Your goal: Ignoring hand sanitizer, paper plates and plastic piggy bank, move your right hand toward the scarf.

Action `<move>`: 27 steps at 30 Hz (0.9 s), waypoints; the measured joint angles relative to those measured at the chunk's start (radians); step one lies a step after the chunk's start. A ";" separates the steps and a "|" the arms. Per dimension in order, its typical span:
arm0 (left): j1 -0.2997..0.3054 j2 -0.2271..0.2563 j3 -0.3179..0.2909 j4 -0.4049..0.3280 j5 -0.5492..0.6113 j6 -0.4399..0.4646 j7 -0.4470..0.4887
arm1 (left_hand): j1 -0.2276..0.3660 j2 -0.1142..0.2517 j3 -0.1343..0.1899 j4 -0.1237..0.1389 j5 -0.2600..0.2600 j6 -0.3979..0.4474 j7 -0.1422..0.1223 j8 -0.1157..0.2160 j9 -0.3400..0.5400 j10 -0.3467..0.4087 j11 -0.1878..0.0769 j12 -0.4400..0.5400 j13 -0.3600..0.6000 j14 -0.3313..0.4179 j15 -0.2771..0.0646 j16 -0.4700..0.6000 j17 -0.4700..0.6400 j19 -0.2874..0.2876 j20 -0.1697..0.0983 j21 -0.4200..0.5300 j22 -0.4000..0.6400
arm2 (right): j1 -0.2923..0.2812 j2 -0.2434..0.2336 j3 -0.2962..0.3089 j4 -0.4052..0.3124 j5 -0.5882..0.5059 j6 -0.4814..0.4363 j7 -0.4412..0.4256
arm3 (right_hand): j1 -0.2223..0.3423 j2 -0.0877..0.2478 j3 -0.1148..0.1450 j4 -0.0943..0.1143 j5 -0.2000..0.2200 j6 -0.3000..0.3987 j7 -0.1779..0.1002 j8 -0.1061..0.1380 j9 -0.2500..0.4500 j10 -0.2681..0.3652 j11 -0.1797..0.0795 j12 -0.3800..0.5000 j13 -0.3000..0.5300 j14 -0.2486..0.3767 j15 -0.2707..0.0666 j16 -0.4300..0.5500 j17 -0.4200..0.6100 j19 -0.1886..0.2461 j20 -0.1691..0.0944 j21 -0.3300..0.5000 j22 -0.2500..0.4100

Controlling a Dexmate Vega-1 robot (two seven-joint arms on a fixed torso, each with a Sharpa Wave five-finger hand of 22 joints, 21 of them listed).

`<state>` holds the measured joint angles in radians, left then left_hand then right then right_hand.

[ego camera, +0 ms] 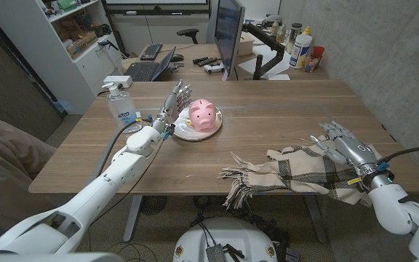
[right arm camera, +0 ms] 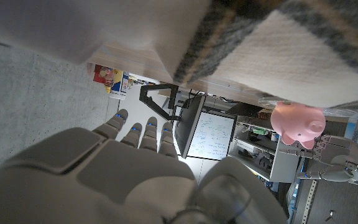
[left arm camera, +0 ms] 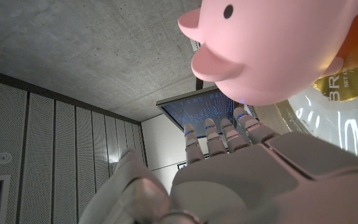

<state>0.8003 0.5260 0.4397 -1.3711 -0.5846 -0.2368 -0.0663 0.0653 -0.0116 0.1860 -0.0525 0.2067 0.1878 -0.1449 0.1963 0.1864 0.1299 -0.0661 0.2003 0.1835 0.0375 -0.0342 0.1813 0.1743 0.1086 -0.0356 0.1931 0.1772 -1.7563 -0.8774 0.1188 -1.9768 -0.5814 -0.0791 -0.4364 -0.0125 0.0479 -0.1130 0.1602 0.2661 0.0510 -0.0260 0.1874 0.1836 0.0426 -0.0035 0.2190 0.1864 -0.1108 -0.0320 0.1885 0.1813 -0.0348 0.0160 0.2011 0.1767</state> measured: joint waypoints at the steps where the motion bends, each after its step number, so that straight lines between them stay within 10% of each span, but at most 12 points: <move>1: 0.000 0.000 0.000 0.000 0.000 0.001 -0.001 | 0.000 0.000 0.001 -0.001 0.000 0.000 0.000 0.000 0.000 0.000 0.000 0.000 0.000 0.000 0.000 0.000 0.000 0.000 0.000 0.000 0.000 | -0.002 0.000 -0.001 0.000 0.000 0.000 0.000 | 0.000 0.000 0.000 0.000 0.000 -0.001 0.001 0.000 0.000 0.000 0.000 0.000 0.000 0.000 0.000 0.000 0.000 0.000 0.000 0.000 0.000; 27: -0.006 0.004 0.010 -0.003 0.001 0.016 -0.010 | 0.000 0.000 0.002 -0.001 0.000 0.018 -0.003 0.004 0.000 0.000 0.000 0.000 0.000 0.000 0.000 0.000 0.000 0.000 0.000 0.000 0.000 | -0.059 0.006 0.005 -0.019 -0.001 -0.052 -0.020 | 0.005 0.005 -0.008 0.000 0.004 -0.007 -0.004 0.000 0.000 0.000 0.000 0.000 0.000 -0.004 -0.004 0.000 0.000 0.000 0.000 0.000 0.000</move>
<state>0.7941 0.5302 0.4494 -1.3744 -0.5834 -0.2208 -0.0766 0.0653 -0.0116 0.1875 -0.0539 0.2067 0.2056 -0.1484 0.2003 0.1864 0.1299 -0.0661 0.2002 0.1835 0.0375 -0.0342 0.1813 0.1743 0.1085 -0.0354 0.1930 0.1770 -1.8152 -0.8714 0.1242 -1.9956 -0.5822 -0.1306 -0.4562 -0.0073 0.0531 -0.1213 0.1602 0.2702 0.0445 -0.0304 0.1874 0.1836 0.0427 -0.0034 0.2190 0.1864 -0.1145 -0.0358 0.1885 0.1814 -0.0351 0.0164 0.2010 0.1769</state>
